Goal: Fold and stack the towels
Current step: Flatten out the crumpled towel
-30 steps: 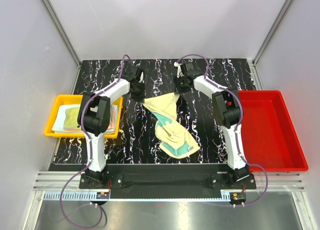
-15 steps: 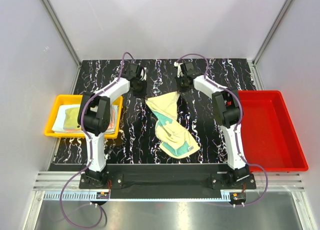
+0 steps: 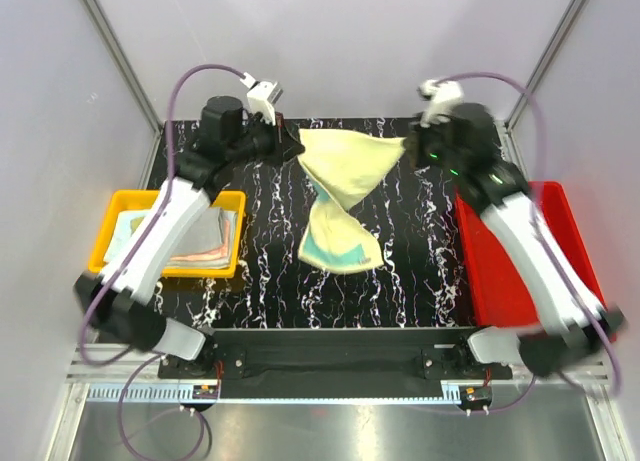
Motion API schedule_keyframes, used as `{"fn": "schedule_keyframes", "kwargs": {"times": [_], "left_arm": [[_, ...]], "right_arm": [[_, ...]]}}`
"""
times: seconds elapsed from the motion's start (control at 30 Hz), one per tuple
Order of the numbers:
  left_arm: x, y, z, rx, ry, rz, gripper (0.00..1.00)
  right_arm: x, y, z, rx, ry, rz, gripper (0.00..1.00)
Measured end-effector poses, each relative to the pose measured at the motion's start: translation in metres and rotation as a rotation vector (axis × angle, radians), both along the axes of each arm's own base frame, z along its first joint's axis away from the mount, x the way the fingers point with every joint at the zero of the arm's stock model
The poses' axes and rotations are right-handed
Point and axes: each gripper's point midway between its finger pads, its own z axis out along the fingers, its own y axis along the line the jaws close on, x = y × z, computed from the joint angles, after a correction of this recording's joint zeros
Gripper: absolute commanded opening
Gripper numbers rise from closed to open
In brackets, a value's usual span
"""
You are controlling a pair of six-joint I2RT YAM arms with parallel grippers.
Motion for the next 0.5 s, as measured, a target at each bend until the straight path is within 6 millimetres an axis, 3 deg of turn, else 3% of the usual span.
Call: {"fn": "schedule_keyframes", "kwargs": {"times": [0.1,0.17,0.23,0.33,0.5], "left_arm": [[-0.071,-0.017,0.053,-0.074,-0.161,-0.144,0.0],[-0.111,-0.02,0.065,-0.112,-0.213,-0.221,0.0],[-0.139,-0.018,0.067,-0.138,-0.23,-0.271,0.0],[-0.169,-0.025,0.069,-0.174,-0.229,-0.348,0.0],[-0.201,-0.047,0.076,-0.199,-0.209,-0.464,0.0]], "right_arm": [[-0.069,-0.023,0.063,0.119,-0.165,0.003,0.0],[-0.108,-0.035,0.085,0.186,-0.234,0.009,0.0],[-0.138,-0.042,0.096,0.235,-0.278,0.029,0.0],[-0.171,-0.044,0.096,0.281,-0.298,0.078,0.0],[-0.192,-0.043,0.092,0.317,-0.293,0.118,0.0]]}}
